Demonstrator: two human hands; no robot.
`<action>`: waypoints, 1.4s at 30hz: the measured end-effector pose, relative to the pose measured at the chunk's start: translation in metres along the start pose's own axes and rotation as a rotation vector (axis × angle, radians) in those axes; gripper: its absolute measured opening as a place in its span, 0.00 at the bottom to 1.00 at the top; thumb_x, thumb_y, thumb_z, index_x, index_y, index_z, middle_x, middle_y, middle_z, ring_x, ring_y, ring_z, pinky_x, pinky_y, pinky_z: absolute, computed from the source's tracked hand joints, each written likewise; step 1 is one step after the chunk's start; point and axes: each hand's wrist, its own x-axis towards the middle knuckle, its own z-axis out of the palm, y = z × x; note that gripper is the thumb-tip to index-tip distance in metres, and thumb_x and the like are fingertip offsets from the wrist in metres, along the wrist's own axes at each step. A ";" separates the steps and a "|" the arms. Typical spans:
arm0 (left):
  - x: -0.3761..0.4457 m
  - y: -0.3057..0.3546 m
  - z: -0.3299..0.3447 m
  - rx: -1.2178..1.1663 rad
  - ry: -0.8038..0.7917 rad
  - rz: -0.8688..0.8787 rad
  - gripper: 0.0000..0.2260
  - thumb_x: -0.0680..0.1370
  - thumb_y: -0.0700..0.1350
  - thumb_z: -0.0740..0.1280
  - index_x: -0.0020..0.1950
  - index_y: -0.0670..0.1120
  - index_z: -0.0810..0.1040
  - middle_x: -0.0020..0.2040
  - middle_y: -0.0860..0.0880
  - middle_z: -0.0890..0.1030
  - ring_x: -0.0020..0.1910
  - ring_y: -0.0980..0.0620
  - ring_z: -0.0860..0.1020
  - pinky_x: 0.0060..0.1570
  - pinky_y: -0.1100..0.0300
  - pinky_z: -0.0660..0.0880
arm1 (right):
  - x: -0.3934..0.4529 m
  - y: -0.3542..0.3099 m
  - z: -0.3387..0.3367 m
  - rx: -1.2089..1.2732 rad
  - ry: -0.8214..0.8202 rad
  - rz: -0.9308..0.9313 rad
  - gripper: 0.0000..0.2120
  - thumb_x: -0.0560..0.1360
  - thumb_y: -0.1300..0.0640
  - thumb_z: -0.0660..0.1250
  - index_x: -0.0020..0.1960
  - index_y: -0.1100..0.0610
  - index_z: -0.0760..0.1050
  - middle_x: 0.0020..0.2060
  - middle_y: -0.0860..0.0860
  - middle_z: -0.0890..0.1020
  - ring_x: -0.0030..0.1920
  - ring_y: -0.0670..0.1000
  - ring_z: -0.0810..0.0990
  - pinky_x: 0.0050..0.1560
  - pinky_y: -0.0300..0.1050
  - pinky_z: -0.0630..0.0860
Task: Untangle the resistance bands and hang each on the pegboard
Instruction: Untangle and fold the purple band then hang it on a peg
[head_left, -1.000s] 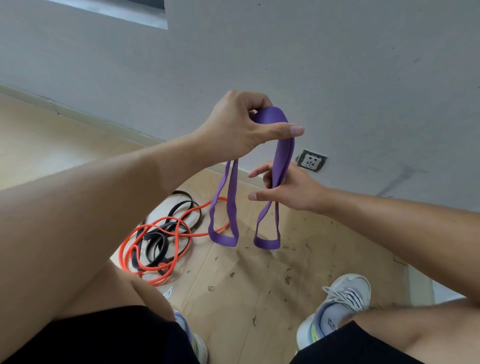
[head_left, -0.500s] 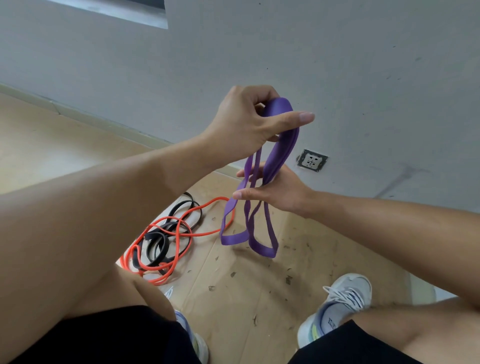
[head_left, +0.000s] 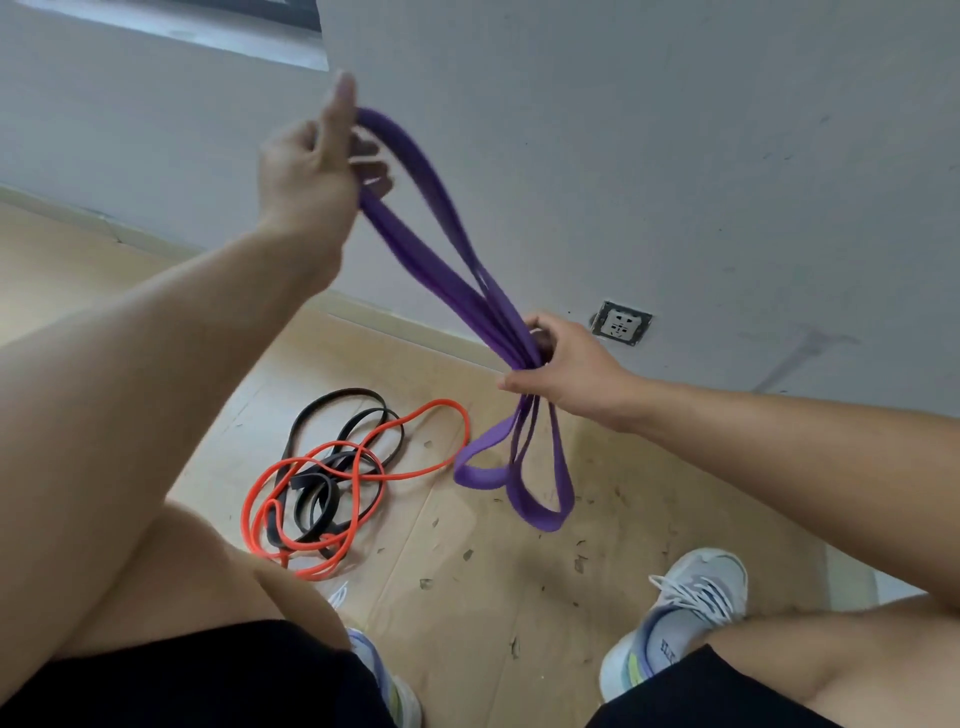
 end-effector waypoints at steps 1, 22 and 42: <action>0.009 -0.013 -0.012 0.062 0.024 -0.065 0.19 0.81 0.61 0.63 0.47 0.46 0.78 0.46 0.47 0.83 0.45 0.49 0.84 0.49 0.55 0.83 | 0.000 -0.002 -0.005 0.005 0.025 0.005 0.18 0.70 0.60 0.81 0.55 0.50 0.79 0.43 0.48 0.87 0.43 0.53 0.86 0.49 0.51 0.84; -0.054 -0.045 0.049 1.151 -1.017 0.027 0.34 0.66 0.55 0.82 0.67 0.49 0.72 0.54 0.52 0.82 0.46 0.52 0.78 0.42 0.61 0.71 | -0.020 -0.031 -0.034 -0.188 -0.126 -0.061 0.27 0.64 0.55 0.85 0.49 0.54 0.68 0.39 0.51 0.88 0.32 0.46 0.79 0.37 0.40 0.74; -0.049 -0.011 0.036 0.785 -0.653 0.147 0.06 0.70 0.45 0.74 0.46 0.49 0.86 0.38 0.49 0.87 0.34 0.60 0.84 0.39 0.66 0.81 | -0.015 0.008 -0.044 -0.152 -0.319 0.091 0.16 0.73 0.58 0.79 0.54 0.66 0.78 0.49 0.53 0.88 0.52 0.53 0.87 0.55 0.50 0.81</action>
